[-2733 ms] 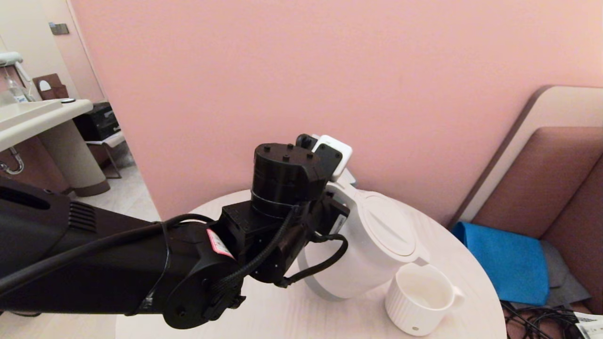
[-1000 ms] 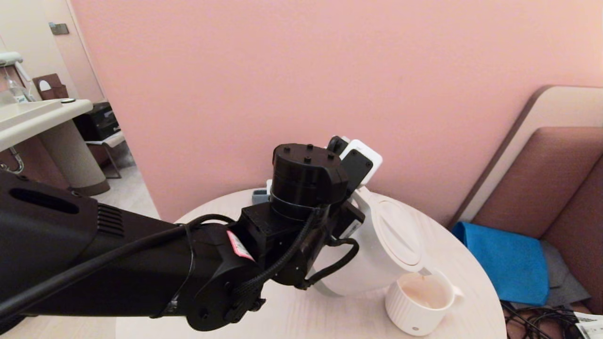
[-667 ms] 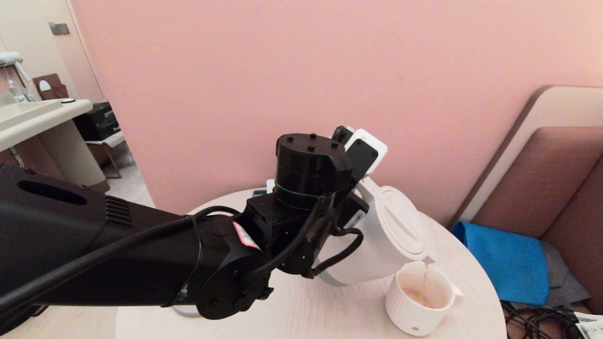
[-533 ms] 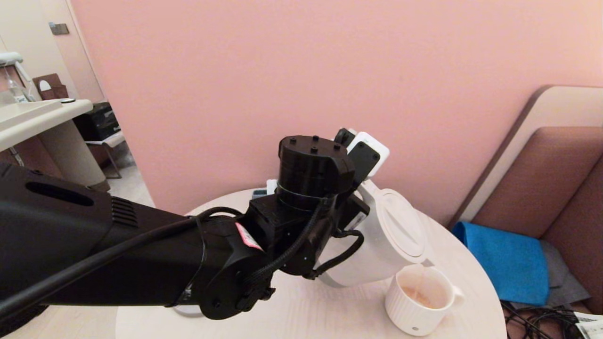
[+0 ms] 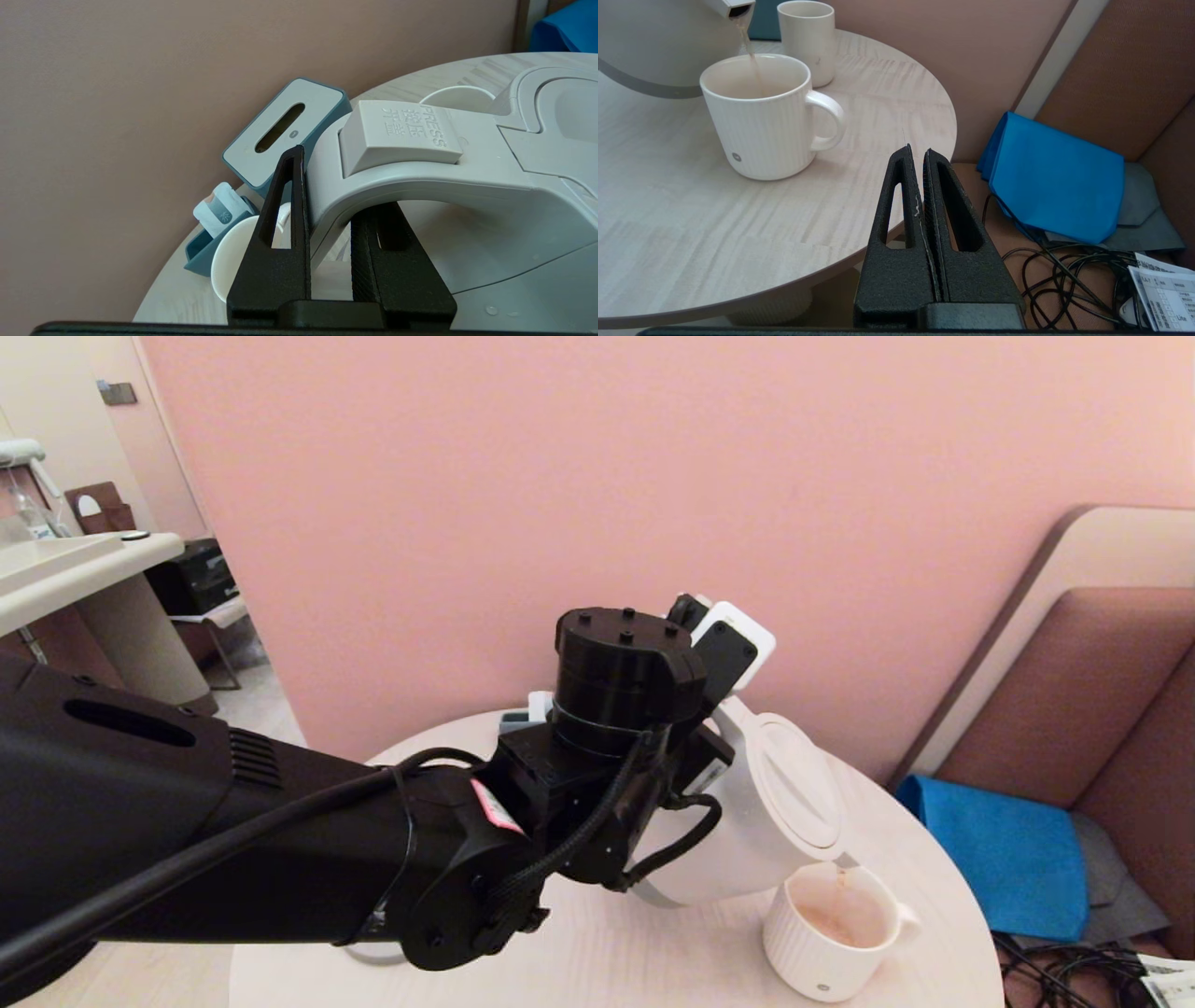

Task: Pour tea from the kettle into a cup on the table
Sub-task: Pour water into the cup

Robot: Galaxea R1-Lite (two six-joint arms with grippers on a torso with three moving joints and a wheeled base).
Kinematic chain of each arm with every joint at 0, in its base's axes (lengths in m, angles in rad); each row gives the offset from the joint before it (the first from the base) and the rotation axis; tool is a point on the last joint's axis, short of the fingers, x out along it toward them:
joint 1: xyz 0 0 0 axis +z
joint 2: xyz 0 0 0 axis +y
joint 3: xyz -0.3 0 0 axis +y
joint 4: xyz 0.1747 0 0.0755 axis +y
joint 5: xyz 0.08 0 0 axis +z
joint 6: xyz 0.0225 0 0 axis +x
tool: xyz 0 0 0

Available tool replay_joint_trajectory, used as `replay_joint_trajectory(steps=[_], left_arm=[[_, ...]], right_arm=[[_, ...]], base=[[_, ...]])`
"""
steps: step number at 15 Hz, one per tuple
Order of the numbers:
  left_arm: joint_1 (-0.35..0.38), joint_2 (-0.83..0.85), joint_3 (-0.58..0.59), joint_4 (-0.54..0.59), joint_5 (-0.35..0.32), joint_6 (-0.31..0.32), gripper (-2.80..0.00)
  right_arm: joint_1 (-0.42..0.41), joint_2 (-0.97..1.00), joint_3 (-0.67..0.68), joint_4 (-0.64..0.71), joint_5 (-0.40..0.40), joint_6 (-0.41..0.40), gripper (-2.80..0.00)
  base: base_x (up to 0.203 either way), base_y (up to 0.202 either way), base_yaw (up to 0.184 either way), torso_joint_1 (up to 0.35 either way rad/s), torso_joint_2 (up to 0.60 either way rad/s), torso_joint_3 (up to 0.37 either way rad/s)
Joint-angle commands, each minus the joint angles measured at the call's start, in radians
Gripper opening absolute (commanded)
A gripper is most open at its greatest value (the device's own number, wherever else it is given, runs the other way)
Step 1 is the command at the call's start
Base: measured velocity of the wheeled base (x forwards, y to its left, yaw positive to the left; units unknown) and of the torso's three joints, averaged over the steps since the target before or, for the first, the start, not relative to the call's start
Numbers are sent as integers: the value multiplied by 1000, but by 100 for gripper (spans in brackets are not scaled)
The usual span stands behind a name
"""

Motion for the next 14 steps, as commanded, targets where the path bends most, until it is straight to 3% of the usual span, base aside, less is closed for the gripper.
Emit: replay_joint_trajectory(steps=[1, 14], left_arm=[[1, -3, -1, -4, 3, 3, -280], [0, 5, -3, -1, 4, 31, -280]], right_arm=[[0, 0, 1, 0, 1, -1, -280], [0, 0, 0, 0, 1, -1, -280]], base=[[0, 0, 0, 0, 0, 0], [0, 0, 0, 0, 0, 0]])
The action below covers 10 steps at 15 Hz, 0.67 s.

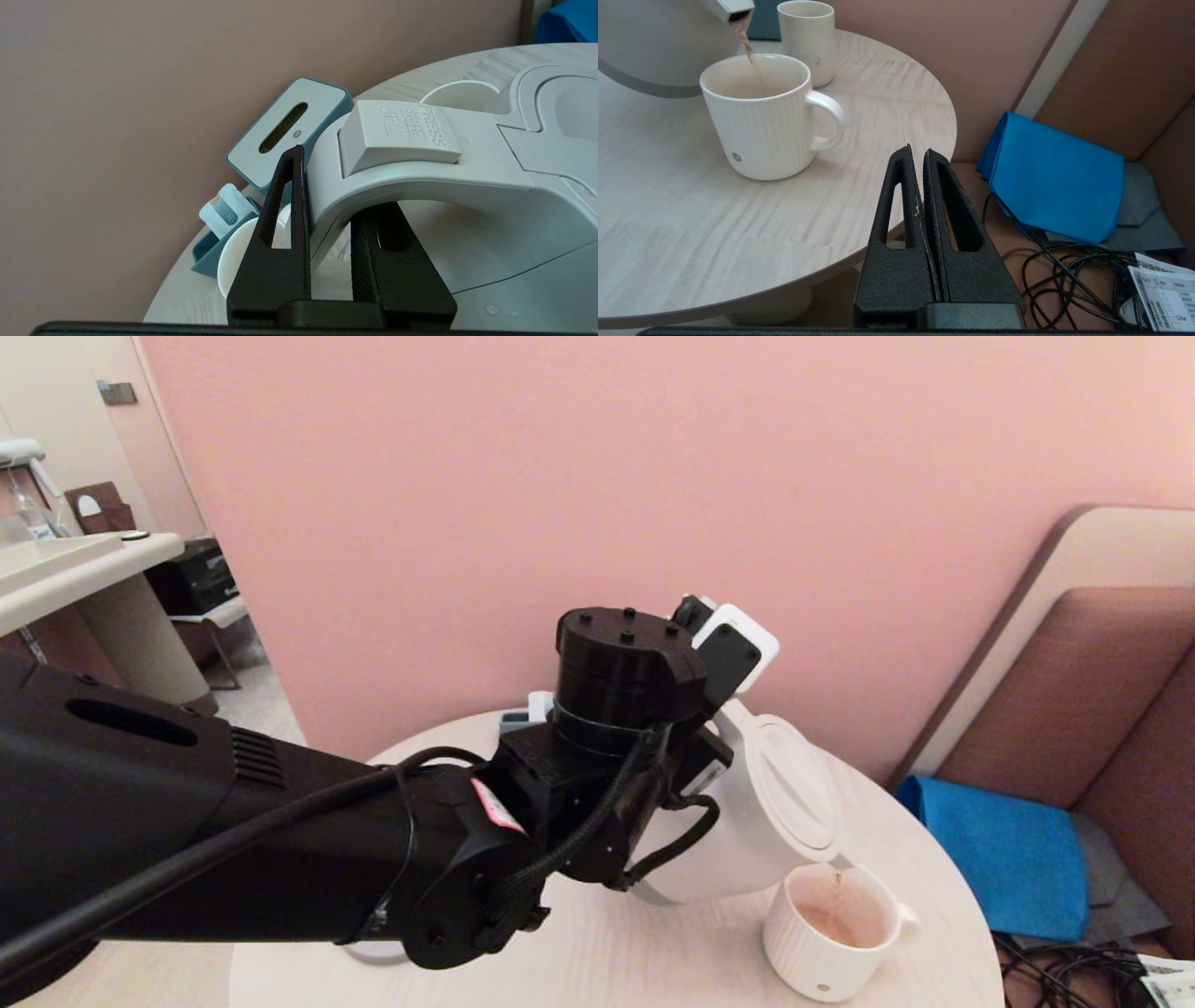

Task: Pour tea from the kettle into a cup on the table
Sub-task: Pour water into the cup

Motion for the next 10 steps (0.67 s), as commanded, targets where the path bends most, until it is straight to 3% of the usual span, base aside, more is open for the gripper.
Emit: replay_joint_trajectory(steps=[1, 10], left_arm=[[1, 4, 0, -2, 3, 3, -280], [1, 15, -17, -2, 3, 21, -280]], right_arm=[[0, 0, 0, 0, 1, 0, -280], [0, 0, -1, 0, 1, 0, -280]], base=[[0, 0, 0, 0, 0, 0], [0, 0, 0, 0, 0, 0]])
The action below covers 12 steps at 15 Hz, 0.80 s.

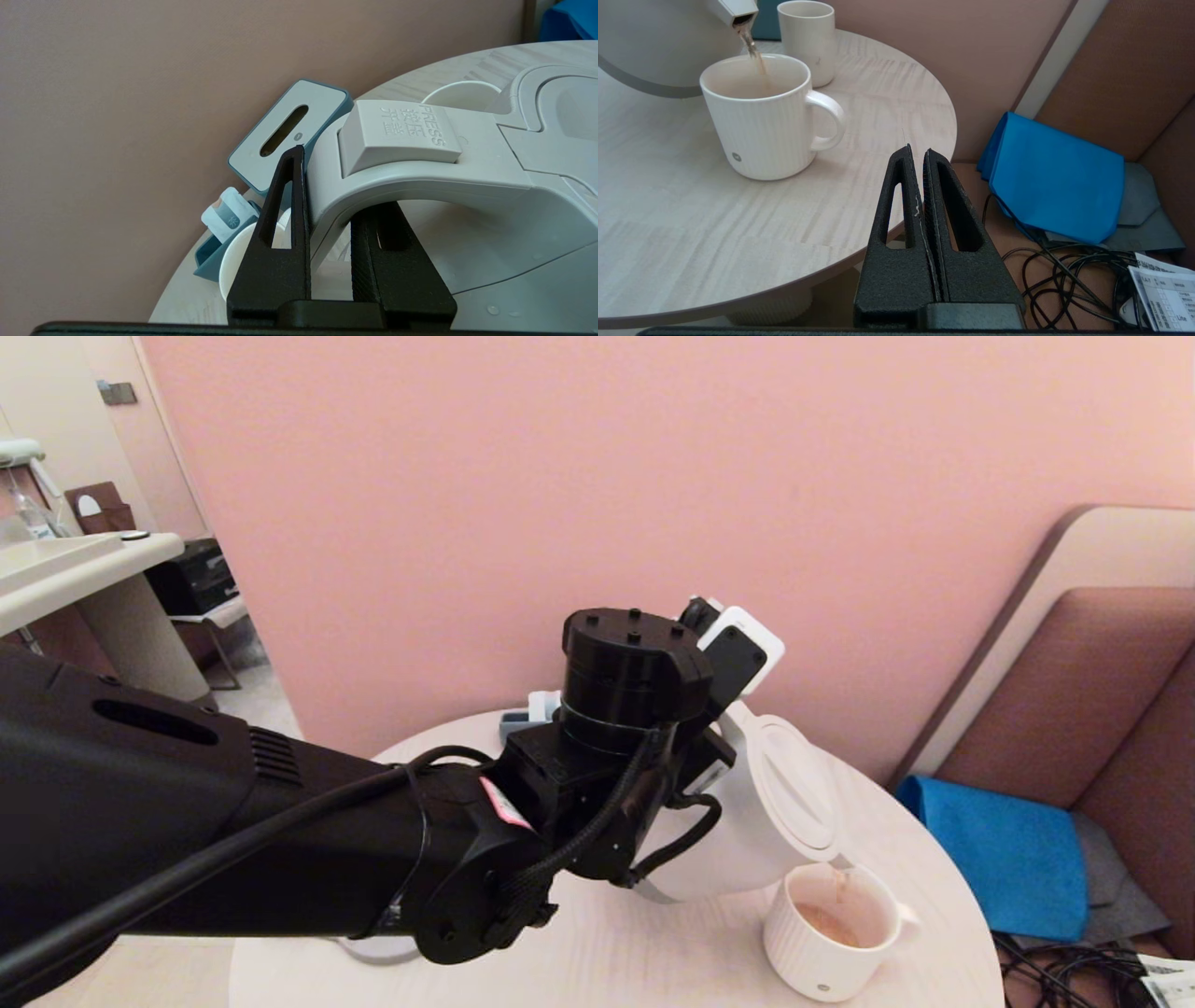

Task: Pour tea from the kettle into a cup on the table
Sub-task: Pour water into the cup

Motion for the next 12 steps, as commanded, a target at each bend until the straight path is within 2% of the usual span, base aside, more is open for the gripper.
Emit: replay_joint_trajectory(steps=[1, 12], left_arm=[[0, 2, 0, -3, 3, 3, -280], [0, 1, 5, -4, 9, 10, -280]], right_arm=[[0, 0, 0, 0, 1, -1, -280], [0, 0, 1, 0, 1, -1, -280]], base=[[0, 0, 0, 0, 0, 0], [0, 0, 0, 0, 0, 0]])
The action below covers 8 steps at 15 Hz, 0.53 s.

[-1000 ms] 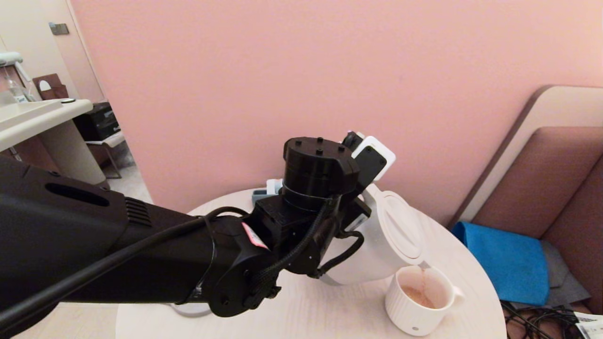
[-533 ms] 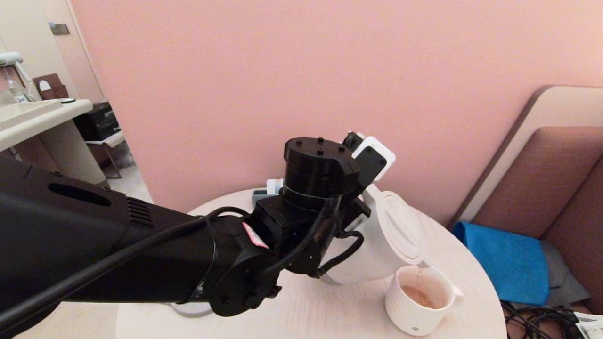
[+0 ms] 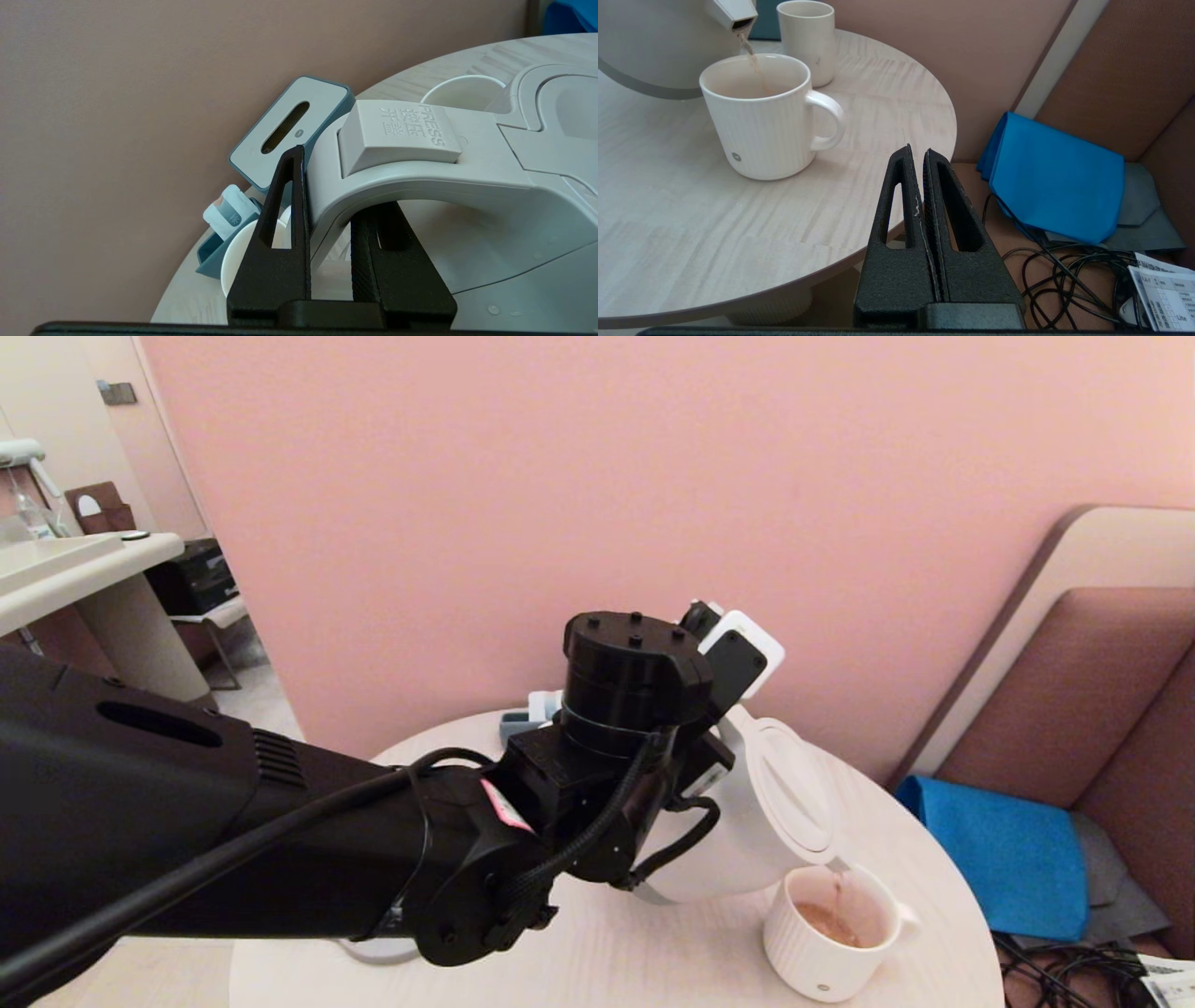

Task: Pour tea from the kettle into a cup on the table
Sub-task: Pour water into the cup

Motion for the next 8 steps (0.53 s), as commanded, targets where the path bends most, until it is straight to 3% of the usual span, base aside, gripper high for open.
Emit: replay_joint_trajectory(steps=[1, 8], left_arm=[[0, 0, 0, -4, 3, 5, -280], [0, 1, -2, -3, 3, 20, -280]], right_arm=[[0, 0, 0, 0, 1, 0, -280], [0, 0, -1, 0, 1, 0, -280]], base=[[0, 0, 0, 0, 0, 0], [0, 0, 0, 0, 0, 0]])
